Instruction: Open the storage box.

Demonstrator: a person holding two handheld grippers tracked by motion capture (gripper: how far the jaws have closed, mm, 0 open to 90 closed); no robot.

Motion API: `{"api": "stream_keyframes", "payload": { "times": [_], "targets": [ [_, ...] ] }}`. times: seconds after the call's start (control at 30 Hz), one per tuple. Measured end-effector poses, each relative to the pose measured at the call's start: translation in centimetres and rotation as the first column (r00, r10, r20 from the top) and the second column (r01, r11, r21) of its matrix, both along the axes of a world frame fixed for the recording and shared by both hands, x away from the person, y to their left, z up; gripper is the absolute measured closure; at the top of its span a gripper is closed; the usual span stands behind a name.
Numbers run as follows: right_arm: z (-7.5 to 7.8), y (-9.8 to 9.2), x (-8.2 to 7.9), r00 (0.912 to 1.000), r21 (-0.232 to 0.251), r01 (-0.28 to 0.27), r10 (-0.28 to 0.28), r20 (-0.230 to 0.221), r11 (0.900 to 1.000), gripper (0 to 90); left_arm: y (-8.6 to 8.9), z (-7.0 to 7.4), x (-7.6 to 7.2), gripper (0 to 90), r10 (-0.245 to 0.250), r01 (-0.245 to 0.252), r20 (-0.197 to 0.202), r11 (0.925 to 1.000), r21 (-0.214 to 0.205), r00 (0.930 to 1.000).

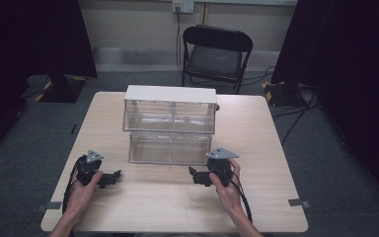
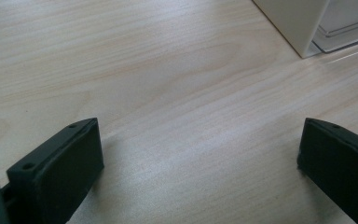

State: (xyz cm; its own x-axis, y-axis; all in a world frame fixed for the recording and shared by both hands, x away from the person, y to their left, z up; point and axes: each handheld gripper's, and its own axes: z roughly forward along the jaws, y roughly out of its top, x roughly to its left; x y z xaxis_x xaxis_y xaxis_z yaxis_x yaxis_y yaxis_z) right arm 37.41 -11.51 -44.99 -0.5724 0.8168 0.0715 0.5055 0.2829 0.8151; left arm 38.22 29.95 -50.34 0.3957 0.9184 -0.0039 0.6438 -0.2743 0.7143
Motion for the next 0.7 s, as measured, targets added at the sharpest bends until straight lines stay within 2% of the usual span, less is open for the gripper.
{"api": "stream_keyframes", "payload": {
  "times": [0.7],
  "targets": [
    [0.71, -0.13, -0.26, 0.9996, 0.018, -0.009, 0.008, 0.028, 0.9998, 8.1, 0.00, 0.00, 0.00, 0.0, 0.000, 0.000, 0.000, 1.0000, 0.000, 1.0000]
  ]
}}
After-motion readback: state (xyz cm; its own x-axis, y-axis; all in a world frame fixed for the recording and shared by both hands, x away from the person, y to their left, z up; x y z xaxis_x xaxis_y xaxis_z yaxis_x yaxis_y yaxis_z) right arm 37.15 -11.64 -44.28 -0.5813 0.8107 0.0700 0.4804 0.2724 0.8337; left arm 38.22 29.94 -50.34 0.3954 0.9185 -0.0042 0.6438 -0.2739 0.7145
